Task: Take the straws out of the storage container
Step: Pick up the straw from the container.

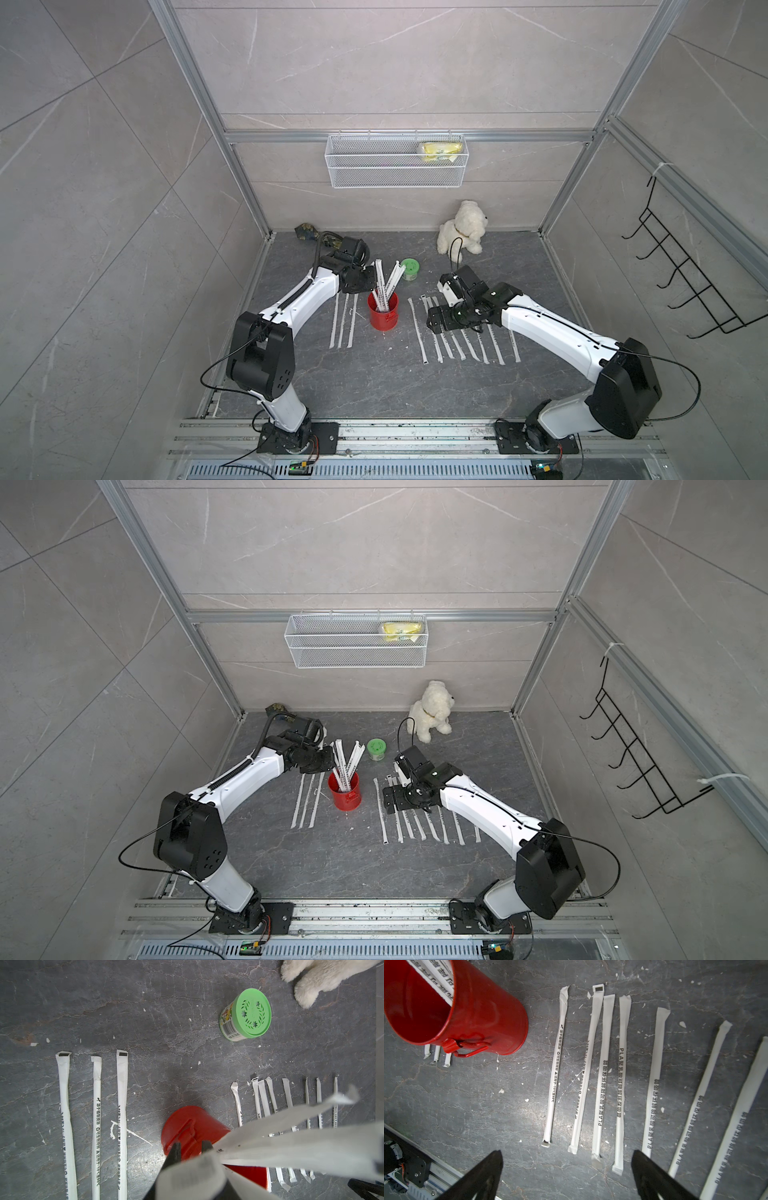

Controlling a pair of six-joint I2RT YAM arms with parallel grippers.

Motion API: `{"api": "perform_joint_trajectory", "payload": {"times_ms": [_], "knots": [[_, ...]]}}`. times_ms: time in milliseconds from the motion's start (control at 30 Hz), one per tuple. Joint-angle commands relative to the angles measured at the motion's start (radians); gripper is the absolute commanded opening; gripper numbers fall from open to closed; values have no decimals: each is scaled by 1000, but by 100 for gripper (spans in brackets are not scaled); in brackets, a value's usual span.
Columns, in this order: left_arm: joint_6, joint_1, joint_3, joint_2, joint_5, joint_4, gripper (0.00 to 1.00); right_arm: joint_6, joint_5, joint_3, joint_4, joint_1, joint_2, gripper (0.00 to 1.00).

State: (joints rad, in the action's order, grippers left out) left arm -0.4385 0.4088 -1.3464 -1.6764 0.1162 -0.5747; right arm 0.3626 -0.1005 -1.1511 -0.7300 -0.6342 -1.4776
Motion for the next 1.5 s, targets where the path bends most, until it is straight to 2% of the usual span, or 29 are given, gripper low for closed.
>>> {"api": "perform_joint_trajectory", "payload": {"times_ms": [0, 133, 333, 967, 1467], "knots": [[-6, -6, -41, -2, 25, 1, 21, -18, 8, -12, -17, 5, -4, 100], [-2, -5, -48, -3, 31, -12, 12, -18, 8, -12, -18, 6, -3, 100], [12, -6, -65, 8, 33, -57, 8, -14, 6, -15, -14, 5, 0, 100], [54, -4, -184, 59, -17, -259, 7, -2, -26, -22, 9, 5, 22, 100], [102, -5, -390, 112, -83, -472, 8, 1, -52, -41, 30, 5, 30, 100]]}}
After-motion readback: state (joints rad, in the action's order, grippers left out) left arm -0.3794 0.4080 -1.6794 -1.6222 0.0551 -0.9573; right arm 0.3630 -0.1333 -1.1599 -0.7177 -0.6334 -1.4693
